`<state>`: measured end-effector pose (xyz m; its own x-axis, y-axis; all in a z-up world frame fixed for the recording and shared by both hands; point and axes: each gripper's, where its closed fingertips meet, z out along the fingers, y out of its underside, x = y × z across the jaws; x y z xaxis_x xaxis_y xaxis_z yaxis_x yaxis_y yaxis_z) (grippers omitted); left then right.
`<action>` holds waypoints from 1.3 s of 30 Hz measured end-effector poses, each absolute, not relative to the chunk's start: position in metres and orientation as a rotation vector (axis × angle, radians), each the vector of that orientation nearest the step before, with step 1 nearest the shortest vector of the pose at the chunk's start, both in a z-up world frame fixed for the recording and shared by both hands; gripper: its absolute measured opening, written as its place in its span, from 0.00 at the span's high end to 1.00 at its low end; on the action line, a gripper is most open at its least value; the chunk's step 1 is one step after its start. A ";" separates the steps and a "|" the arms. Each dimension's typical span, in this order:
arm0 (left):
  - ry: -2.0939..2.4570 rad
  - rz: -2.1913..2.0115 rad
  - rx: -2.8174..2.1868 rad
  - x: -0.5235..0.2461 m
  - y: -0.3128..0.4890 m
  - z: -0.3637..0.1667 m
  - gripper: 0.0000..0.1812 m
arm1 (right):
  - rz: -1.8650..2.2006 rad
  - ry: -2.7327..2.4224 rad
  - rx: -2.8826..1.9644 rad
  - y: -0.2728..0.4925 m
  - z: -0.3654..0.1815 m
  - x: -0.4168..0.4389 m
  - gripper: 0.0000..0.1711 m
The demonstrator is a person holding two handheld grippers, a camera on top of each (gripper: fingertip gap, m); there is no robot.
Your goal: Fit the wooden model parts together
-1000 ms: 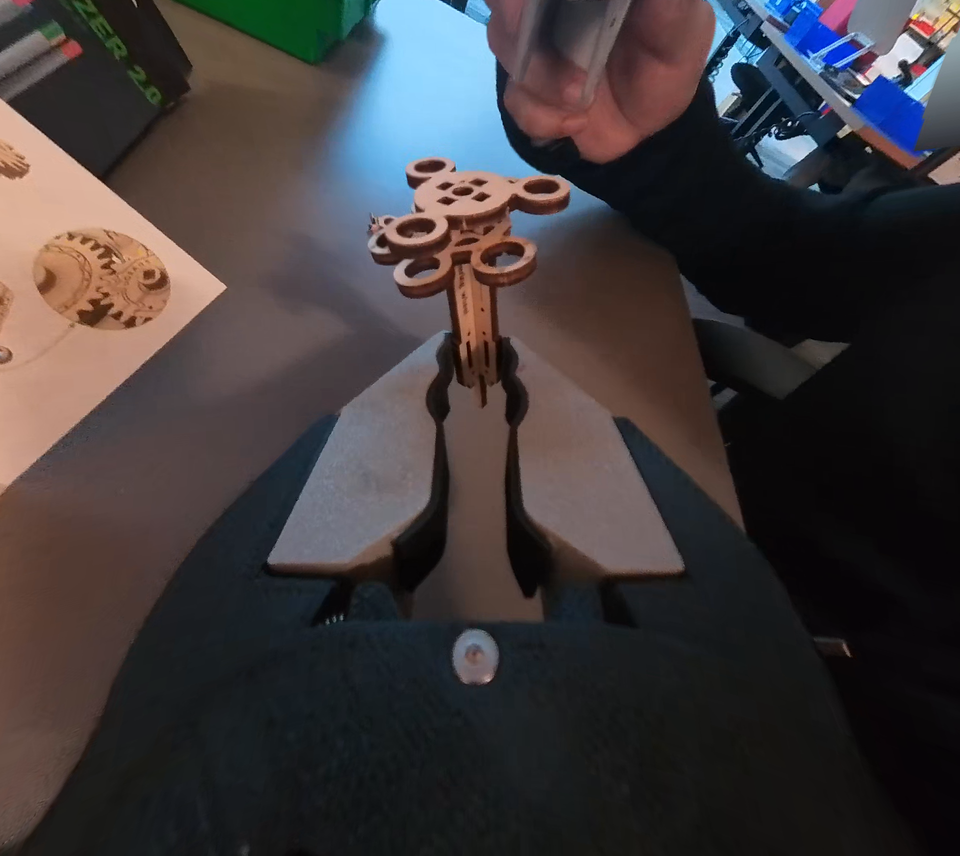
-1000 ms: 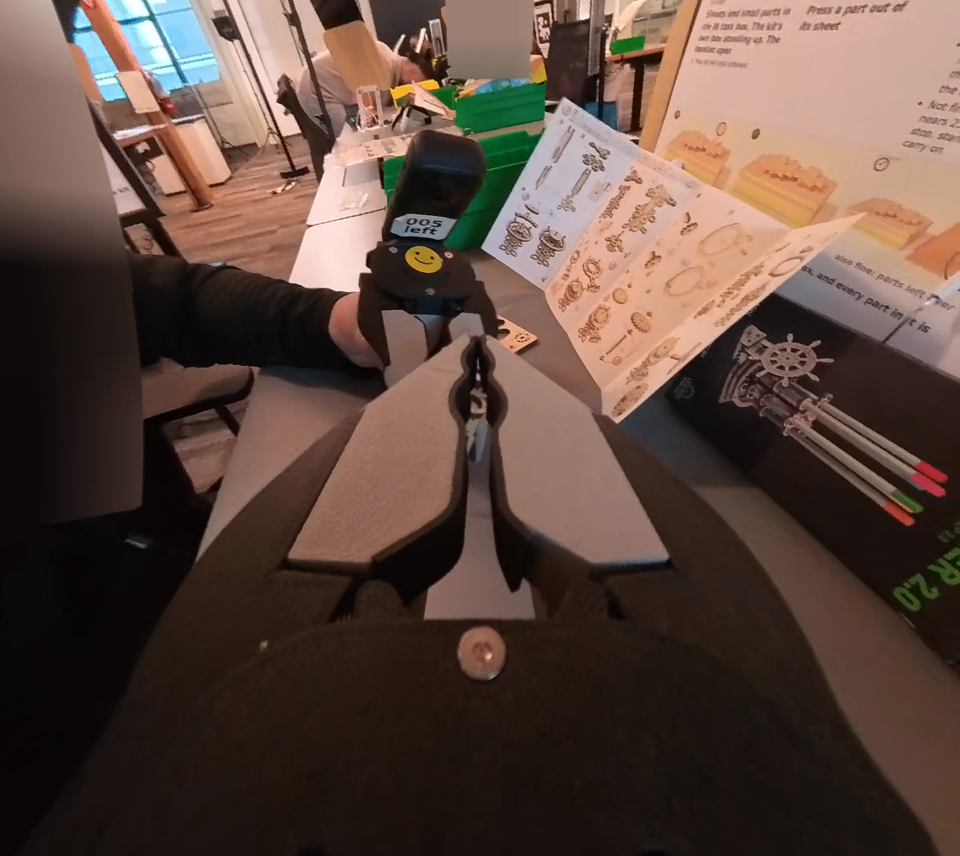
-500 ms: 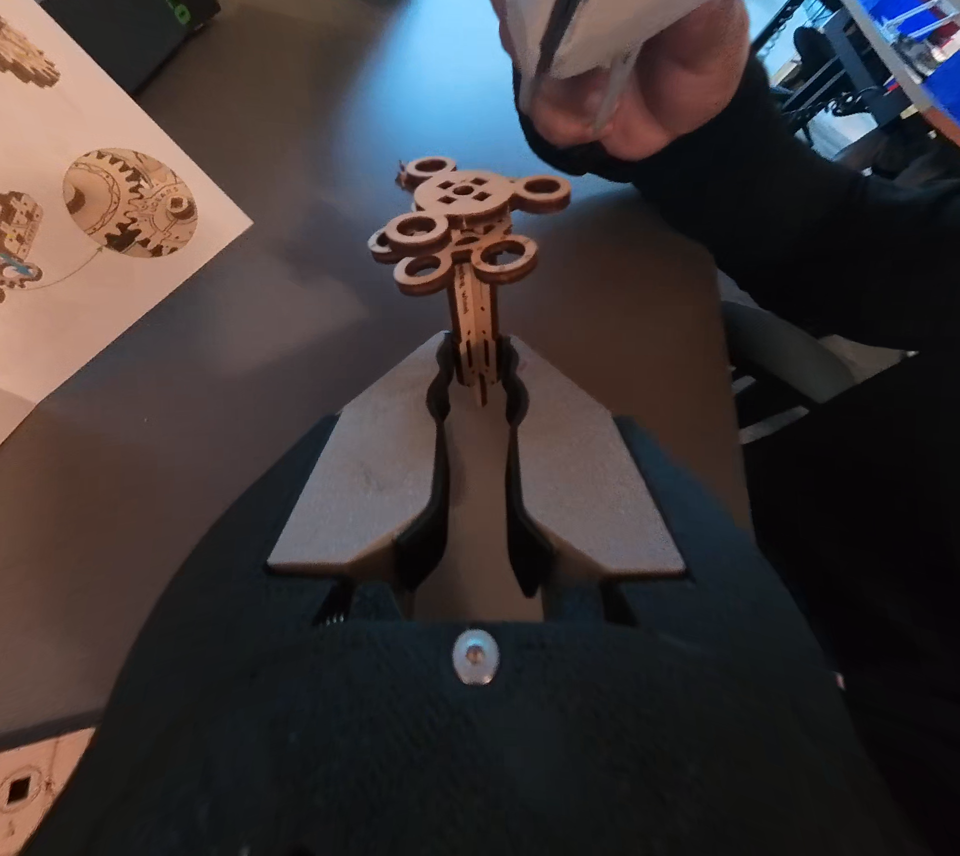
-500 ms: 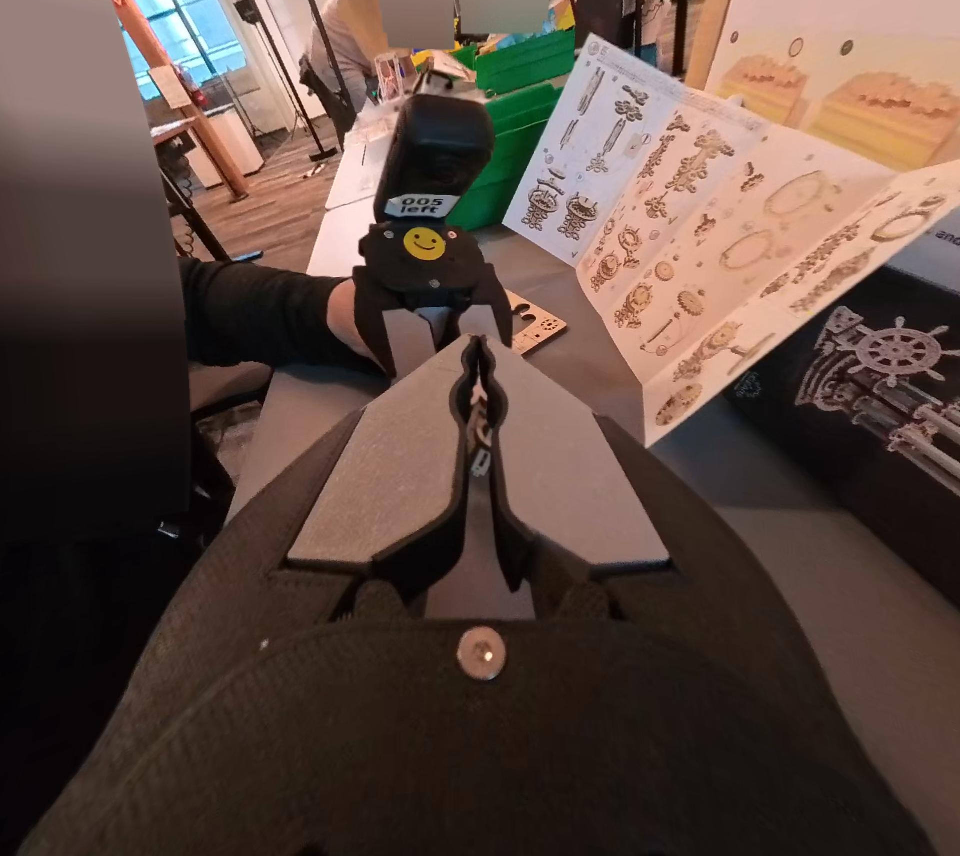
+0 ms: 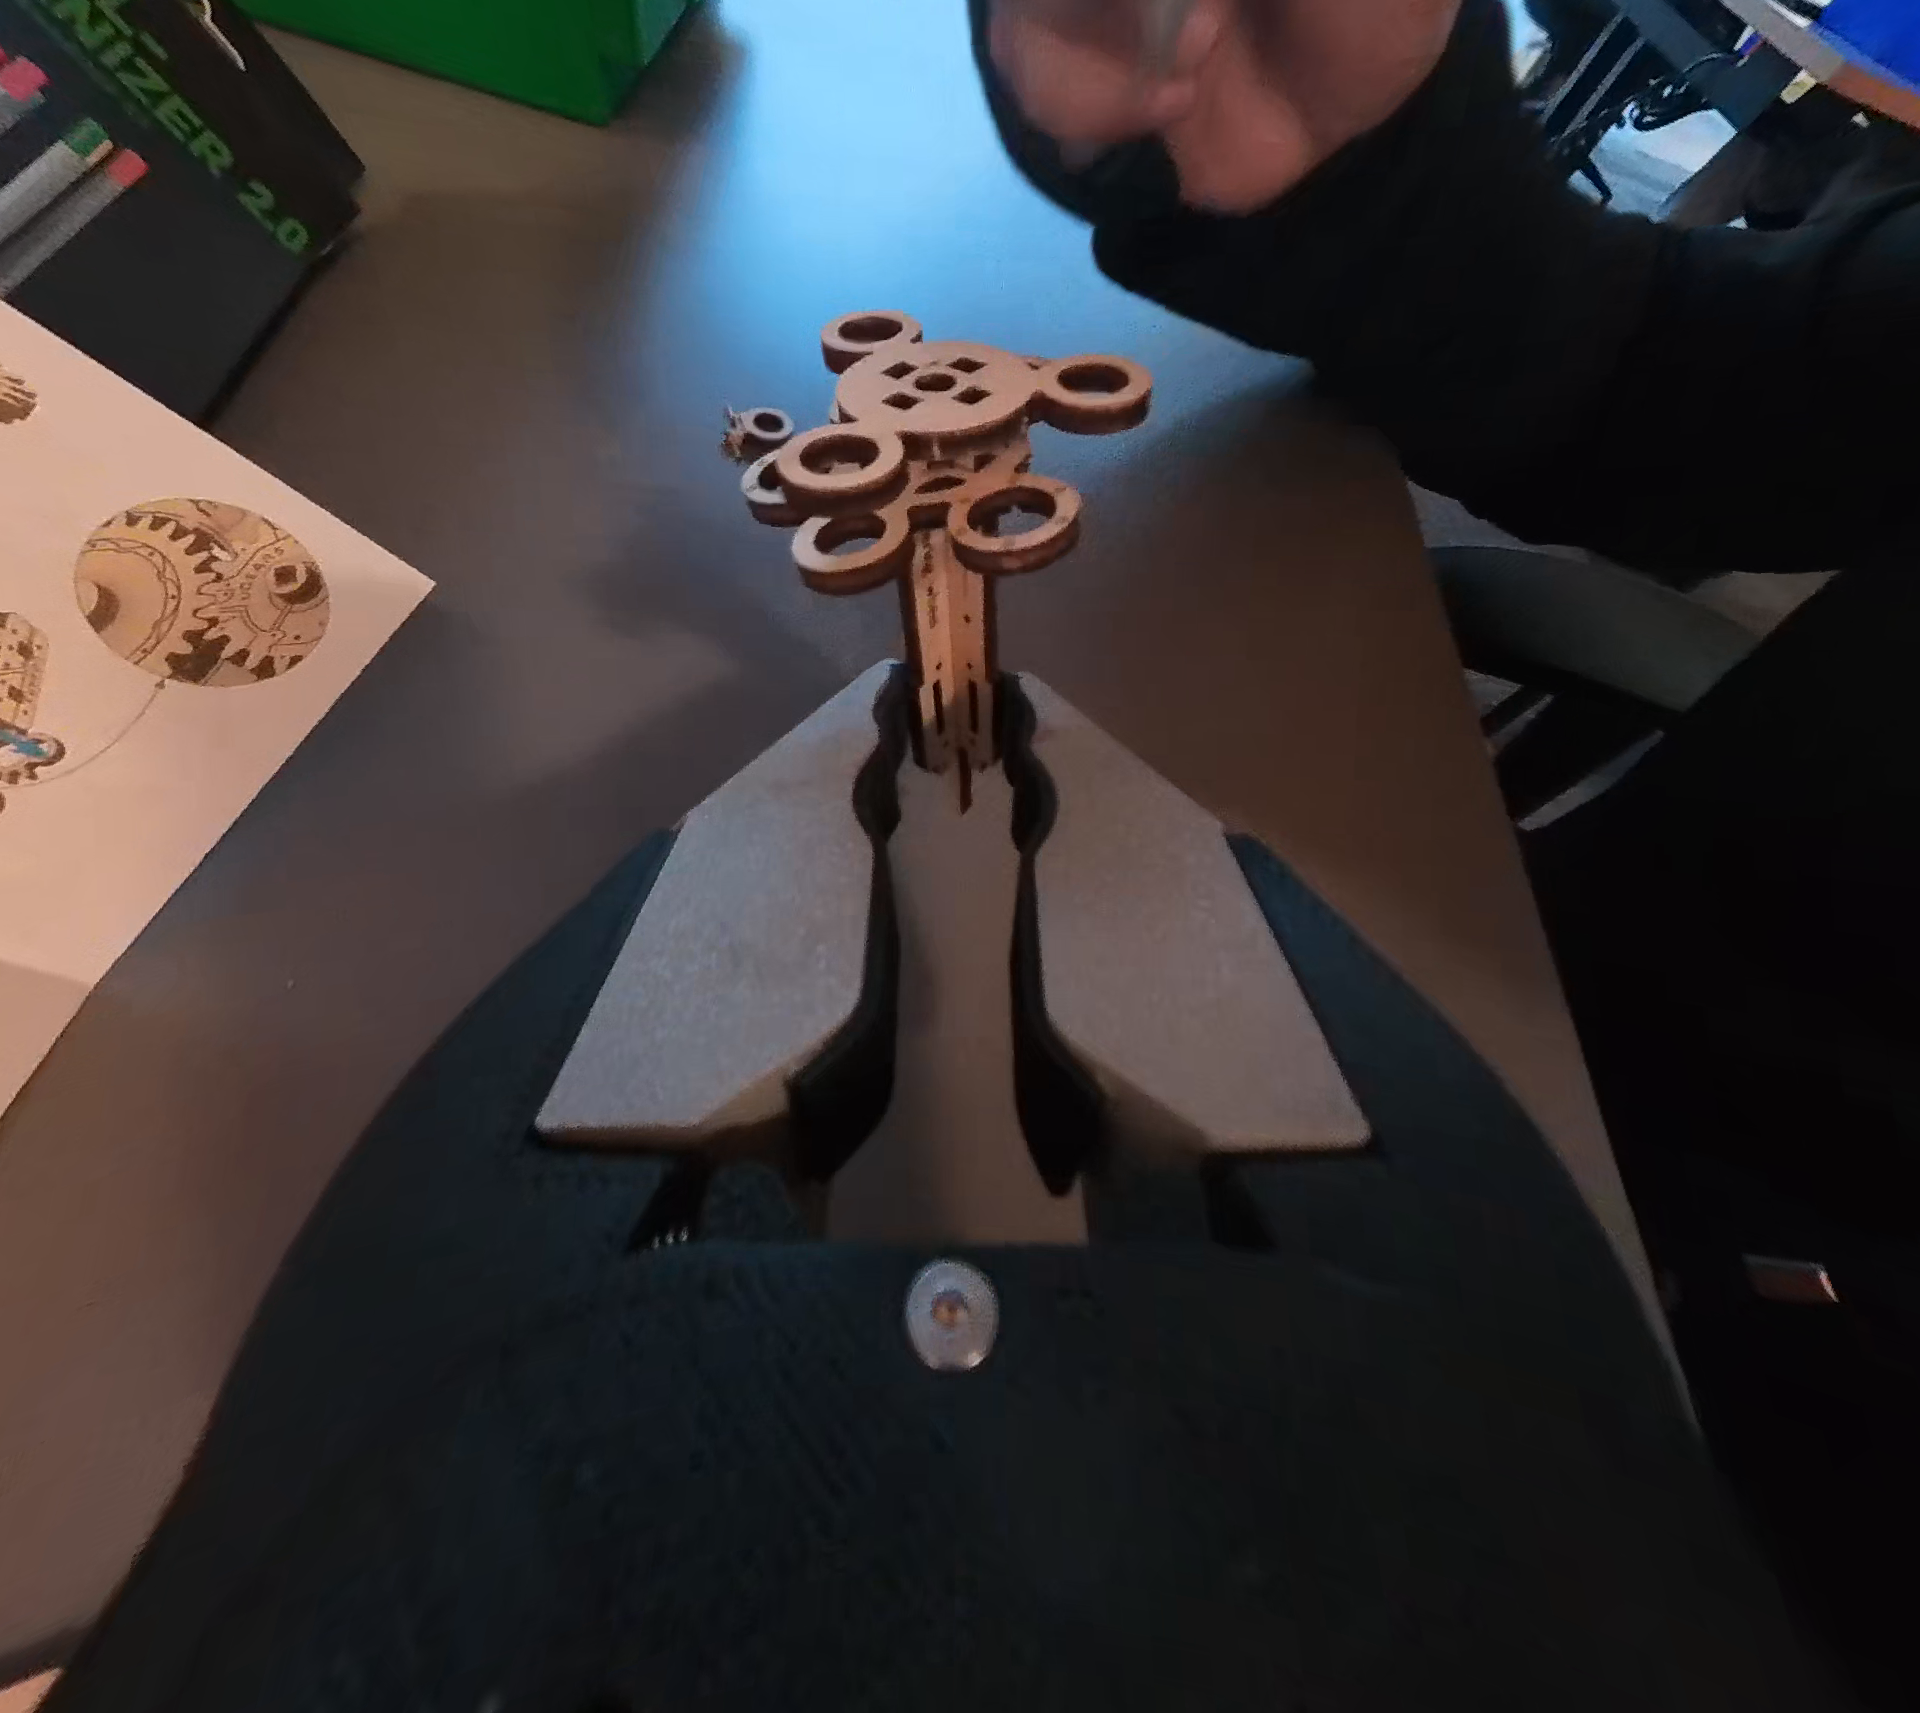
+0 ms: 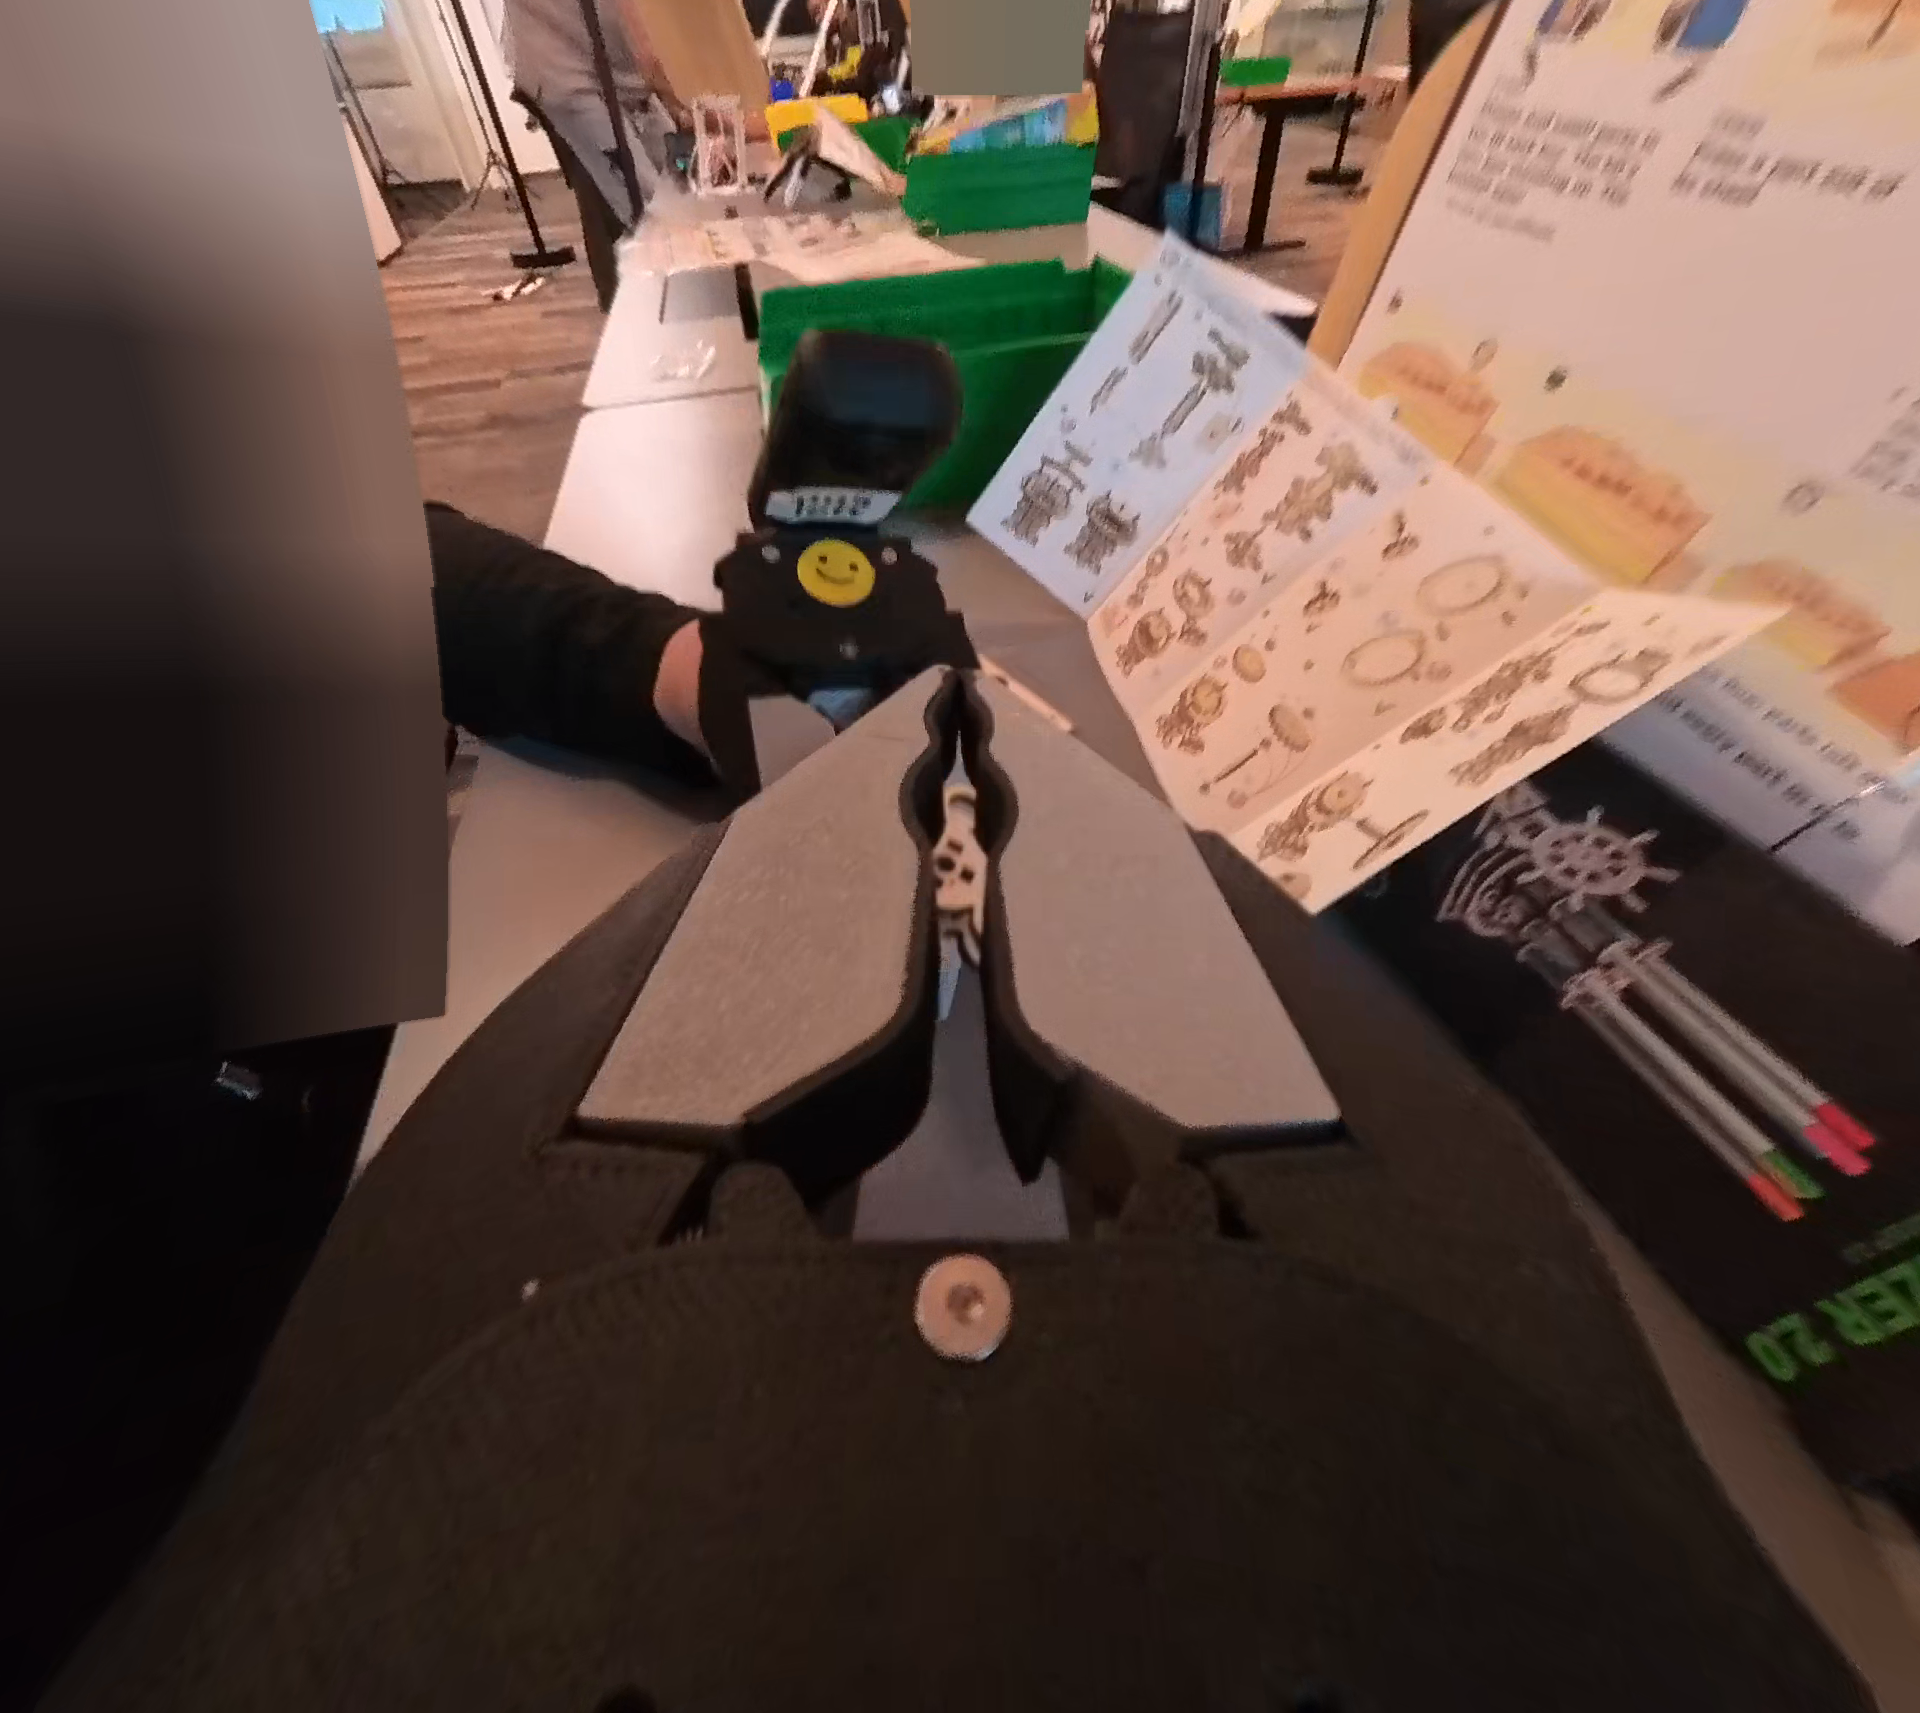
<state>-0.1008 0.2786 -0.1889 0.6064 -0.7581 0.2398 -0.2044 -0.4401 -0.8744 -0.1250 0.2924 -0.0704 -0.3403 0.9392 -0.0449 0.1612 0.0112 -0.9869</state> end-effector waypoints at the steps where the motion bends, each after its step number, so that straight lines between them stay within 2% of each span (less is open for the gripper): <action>1: 0.772 -0.785 -1.962 -0.101 0.279 -0.190 0.92 | 1.390 -1.576 -1.141 0.292 -0.063 -0.124 1.00; 4: 0.805 -0.733 -1.953 -0.101 0.277 -0.191 0.92 | 1.351 -1.627 -1.153 0.288 -0.070 -0.126 1.00; 6: 0.794 -0.698 -1.922 -0.102 0.279 -0.184 0.93 | 1.201 -1.844 -1.294 0.281 -0.123 -0.131 1.00; 8: 0.836 -0.609 -1.997 -0.107 0.280 -0.201 0.92 | 1.189 -1.854 -1.319 0.278 -0.136 -0.135 1.00; 15: 0.839 -0.596 -1.965 -0.108 0.281 -0.195 0.92 | 1.280 -1.604 -1.187 0.297 -0.085 -0.128 1.00; 26: 0.772 -0.613 -1.949 -0.116 0.286 -0.190 0.92 | 1.232 -1.770 -1.233 0.282 -0.126 -0.128 1.00; 39: 0.829 -0.619 -1.943 -0.105 0.280 -0.194 0.92 | 1.315 -1.662 -1.224 0.292 -0.113 -0.124 0.99</action>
